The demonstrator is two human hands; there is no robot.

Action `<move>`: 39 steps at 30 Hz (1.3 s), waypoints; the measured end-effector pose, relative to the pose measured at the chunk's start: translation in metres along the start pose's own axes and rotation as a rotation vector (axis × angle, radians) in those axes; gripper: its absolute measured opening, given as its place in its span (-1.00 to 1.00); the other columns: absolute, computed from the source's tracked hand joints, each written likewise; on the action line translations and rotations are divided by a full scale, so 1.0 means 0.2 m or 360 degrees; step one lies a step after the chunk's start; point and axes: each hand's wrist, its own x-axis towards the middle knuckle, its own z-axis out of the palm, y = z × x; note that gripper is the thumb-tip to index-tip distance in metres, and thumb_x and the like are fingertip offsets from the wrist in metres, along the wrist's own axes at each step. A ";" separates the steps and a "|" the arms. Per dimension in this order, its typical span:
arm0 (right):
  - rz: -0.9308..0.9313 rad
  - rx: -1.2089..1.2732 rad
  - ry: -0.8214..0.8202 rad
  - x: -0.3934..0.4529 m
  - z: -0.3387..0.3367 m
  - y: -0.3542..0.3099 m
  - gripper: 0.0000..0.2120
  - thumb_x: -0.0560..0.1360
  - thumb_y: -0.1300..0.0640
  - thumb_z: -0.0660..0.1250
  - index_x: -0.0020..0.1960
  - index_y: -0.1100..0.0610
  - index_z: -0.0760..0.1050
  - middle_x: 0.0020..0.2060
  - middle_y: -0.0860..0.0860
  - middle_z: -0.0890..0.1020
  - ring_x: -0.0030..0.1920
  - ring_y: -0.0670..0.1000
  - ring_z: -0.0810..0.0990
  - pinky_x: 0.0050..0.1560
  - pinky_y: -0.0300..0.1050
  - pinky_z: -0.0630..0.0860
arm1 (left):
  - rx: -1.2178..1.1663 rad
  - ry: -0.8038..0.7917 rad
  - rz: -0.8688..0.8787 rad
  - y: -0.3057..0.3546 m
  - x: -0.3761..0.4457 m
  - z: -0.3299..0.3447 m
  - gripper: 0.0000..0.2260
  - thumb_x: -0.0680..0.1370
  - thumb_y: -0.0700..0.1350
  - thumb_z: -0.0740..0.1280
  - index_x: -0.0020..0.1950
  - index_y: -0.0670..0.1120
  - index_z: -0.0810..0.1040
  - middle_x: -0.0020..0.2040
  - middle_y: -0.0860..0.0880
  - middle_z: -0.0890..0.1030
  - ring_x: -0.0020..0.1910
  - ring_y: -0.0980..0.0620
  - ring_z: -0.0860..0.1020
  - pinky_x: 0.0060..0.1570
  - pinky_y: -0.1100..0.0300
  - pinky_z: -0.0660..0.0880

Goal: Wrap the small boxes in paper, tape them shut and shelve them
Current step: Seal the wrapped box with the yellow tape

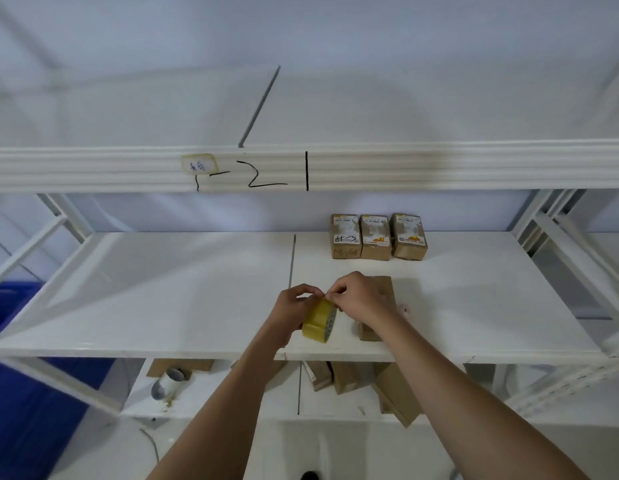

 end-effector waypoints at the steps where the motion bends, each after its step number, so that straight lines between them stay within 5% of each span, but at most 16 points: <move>1: -0.0012 -0.0017 -0.0006 -0.01 0.01 0.00 -0.86 0.58 0.15 0.38 -0.04 0.14 0.71 -0.20 -0.04 0.67 -0.19 -0.08 0.60 -0.23 -0.27 0.47 | -0.0008 0.0017 -0.0023 0.00 -0.03 0.01 -0.88 0.63 -0.07 0.34 -0.03 -0.04 0.65 -0.02 -0.15 0.66 -0.07 -0.11 0.64 -0.03 0.00 0.61; 8: -0.0040 -0.0263 -0.0096 -0.07 0.04 0.04 -0.88 0.57 0.22 0.36 -0.11 0.13 0.64 -0.10 0.04 0.68 -0.10 0.01 0.64 -0.05 -0.08 0.61 | -0.0121 -0.0325 -0.0142 -0.04 -0.20 -0.01 -0.73 0.53 -0.30 0.45 0.22 -0.17 0.59 0.12 -0.23 0.68 0.11 -0.20 0.66 0.16 -0.06 0.60; 11: -0.0024 -0.0392 -0.0199 -0.11 0.08 0.07 -0.90 0.59 0.22 0.34 0.02 0.17 0.64 -0.03 0.07 0.67 -0.06 0.03 0.63 0.03 -0.01 0.63 | -0.0062 -0.0290 -0.0176 -0.09 -0.25 0.00 -0.71 0.52 -0.29 0.46 0.22 -0.16 0.58 0.02 -0.16 0.71 -0.01 -0.10 0.70 0.03 0.03 0.63; 15: -0.0080 -0.0469 -0.0218 -0.17 0.13 0.08 -0.88 0.60 0.28 0.30 -0.01 0.20 0.62 -0.02 0.07 0.65 -0.10 0.00 0.59 -0.25 -0.22 0.48 | 0.0080 -0.0230 -0.0201 -0.12 -0.28 0.00 -0.74 0.52 -0.25 0.47 0.20 -0.14 0.59 -0.02 -0.12 0.72 -0.09 0.01 0.71 -0.11 0.15 0.63; 19: -0.0124 -0.0494 -0.0219 -0.18 0.21 0.06 -0.61 0.57 0.34 0.30 -0.36 0.05 0.36 -0.29 -0.01 0.49 -0.23 -0.02 0.53 -0.34 -0.28 0.32 | 0.0155 -0.0190 -0.0252 -0.18 -0.27 -0.05 -0.73 0.51 -0.22 0.49 0.19 -0.13 0.59 0.02 -0.13 0.71 -0.03 -0.04 0.71 -0.01 0.07 0.66; 30: -0.0265 -0.0565 -0.0307 -0.12 0.50 -0.23 -0.57 0.50 0.42 0.27 -0.36 0.02 0.23 -0.23 0.05 0.40 -0.22 -0.01 0.40 -0.12 -0.20 0.35 | 0.0221 -0.0028 -0.0465 -0.33 -0.27 -0.43 -0.70 0.53 -0.16 0.48 0.24 -0.21 0.62 0.04 -0.19 0.69 0.01 -0.13 0.69 0.09 -0.02 0.64; 34: -0.0260 -0.0593 -0.0374 -0.08 0.66 -0.33 -0.51 0.48 0.45 0.26 -0.41 0.00 0.18 -0.33 -0.02 0.34 -0.25 0.04 0.45 -0.16 -0.18 0.36 | 0.0356 0.0024 -0.0503 -0.37 -0.27 -0.60 -0.79 0.54 -0.13 0.46 0.17 -0.07 0.63 -0.04 -0.14 0.69 -0.06 -0.09 0.70 0.03 0.02 0.66; 39: -0.0121 -0.0604 -0.0479 -0.01 0.84 -0.42 -0.66 0.47 0.44 0.21 -0.38 0.12 0.30 -0.34 0.03 0.43 -0.29 0.03 0.48 -0.29 -0.15 0.42 | 0.0412 -0.0001 -0.0507 -0.43 -0.29 -0.74 -0.70 0.54 -0.04 0.46 0.21 -0.15 0.62 -0.05 -0.18 0.71 -0.05 -0.15 0.70 0.06 -0.03 0.65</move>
